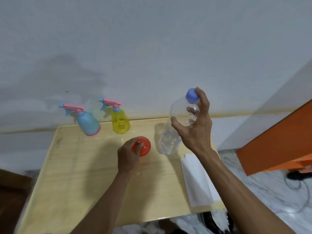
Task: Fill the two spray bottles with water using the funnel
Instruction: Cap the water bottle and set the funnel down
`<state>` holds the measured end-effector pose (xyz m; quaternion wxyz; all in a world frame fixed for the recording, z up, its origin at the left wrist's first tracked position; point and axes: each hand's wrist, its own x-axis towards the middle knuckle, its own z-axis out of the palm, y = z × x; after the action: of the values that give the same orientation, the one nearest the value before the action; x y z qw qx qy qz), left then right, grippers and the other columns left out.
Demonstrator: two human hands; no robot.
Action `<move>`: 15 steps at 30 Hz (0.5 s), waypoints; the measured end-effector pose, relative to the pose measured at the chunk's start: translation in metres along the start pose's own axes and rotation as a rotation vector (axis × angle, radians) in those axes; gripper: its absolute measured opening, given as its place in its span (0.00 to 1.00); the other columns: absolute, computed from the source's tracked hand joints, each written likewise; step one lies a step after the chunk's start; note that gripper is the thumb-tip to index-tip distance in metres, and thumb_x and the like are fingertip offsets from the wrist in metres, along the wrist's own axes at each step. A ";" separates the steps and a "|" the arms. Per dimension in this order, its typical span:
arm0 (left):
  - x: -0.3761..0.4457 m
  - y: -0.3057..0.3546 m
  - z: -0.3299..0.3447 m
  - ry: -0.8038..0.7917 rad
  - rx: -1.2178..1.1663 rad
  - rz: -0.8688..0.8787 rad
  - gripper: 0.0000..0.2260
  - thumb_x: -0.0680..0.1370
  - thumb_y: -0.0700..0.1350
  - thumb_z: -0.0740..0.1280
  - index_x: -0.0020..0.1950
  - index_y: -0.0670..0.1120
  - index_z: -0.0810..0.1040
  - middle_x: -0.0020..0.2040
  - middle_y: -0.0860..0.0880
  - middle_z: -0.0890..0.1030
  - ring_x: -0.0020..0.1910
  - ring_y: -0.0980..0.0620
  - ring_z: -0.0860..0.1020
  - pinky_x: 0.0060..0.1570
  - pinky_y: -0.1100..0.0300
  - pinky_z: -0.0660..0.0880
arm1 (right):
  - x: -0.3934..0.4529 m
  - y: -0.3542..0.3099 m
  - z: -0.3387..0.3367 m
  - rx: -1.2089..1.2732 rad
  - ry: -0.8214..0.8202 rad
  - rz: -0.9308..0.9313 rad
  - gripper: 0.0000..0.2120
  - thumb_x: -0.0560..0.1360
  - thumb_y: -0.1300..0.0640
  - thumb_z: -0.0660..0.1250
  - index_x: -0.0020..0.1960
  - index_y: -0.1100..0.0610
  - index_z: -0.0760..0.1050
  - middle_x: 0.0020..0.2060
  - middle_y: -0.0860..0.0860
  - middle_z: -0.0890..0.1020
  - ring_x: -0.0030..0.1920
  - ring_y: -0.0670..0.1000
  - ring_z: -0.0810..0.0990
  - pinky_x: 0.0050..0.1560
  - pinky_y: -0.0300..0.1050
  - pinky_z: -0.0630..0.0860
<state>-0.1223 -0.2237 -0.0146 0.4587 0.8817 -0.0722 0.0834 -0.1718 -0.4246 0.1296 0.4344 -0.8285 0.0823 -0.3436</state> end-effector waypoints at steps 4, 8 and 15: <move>0.035 0.009 0.028 -0.028 0.015 0.020 0.11 0.75 0.42 0.74 0.56 0.41 0.84 0.53 0.43 0.85 0.51 0.43 0.83 0.54 0.55 0.76 | 0.035 0.019 0.008 0.008 0.010 -0.036 0.45 0.68 0.63 0.78 0.76 0.45 0.58 0.72 0.35 0.68 0.66 0.53 0.76 0.64 0.53 0.76; 0.068 0.010 0.055 -0.053 0.053 0.034 0.11 0.75 0.41 0.74 0.56 0.40 0.84 0.53 0.42 0.85 0.51 0.42 0.83 0.54 0.58 0.73 | 0.064 0.043 0.017 0.002 -0.003 -0.021 0.44 0.69 0.62 0.78 0.76 0.45 0.59 0.71 0.28 0.64 0.69 0.49 0.74 0.66 0.54 0.74; 0.108 0.005 0.094 -0.110 0.088 0.024 0.14 0.74 0.48 0.71 0.54 0.41 0.84 0.51 0.43 0.86 0.49 0.44 0.84 0.51 0.68 0.68 | 0.096 0.082 0.031 -0.033 -0.015 -0.011 0.46 0.68 0.60 0.80 0.76 0.45 0.57 0.70 0.23 0.61 0.68 0.54 0.76 0.63 0.57 0.77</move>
<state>-0.0104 -0.3087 -0.0407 0.4140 0.9032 -0.1044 0.0435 -0.0668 -0.4957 0.1014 0.4195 -0.8385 0.0800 -0.3384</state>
